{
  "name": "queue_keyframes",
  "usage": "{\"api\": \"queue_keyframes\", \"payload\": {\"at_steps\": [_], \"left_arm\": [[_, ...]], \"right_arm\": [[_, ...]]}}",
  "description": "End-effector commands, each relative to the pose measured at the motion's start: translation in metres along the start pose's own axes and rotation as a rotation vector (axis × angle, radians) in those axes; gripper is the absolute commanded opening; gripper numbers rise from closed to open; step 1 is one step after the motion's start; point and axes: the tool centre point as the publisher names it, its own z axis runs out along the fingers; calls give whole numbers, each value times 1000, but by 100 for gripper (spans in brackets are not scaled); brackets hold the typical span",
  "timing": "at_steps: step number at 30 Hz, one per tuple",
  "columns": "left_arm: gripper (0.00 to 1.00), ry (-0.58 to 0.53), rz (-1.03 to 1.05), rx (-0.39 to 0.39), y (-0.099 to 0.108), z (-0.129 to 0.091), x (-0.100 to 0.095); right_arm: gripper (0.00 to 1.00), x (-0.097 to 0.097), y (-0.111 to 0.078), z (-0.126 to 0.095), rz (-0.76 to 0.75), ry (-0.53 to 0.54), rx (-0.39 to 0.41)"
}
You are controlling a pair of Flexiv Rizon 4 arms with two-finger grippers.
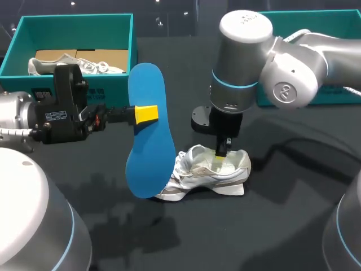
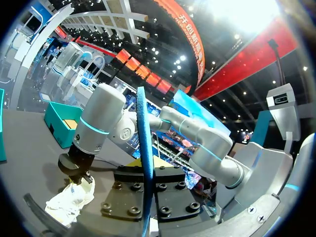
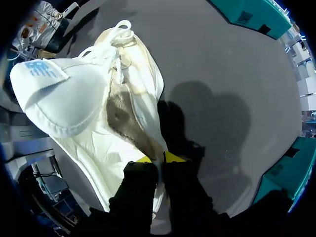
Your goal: Take the shoe out of the shoebox, open the shoe tongue, remove and reinsert the insole, then place the shoe into the shoebox
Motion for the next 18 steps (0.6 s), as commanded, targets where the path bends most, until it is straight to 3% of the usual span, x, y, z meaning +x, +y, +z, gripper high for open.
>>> {"api": "queue_keyframes", "payload": {"at_steps": [1,18], "left_arm": [[0,-1,0,2,1,1,0],[0,-1,0,2,1,1,0]], "right_arm": [[0,-1,6,-2,4,8,22],[0,10,-1,-23,138,18,14]]}}
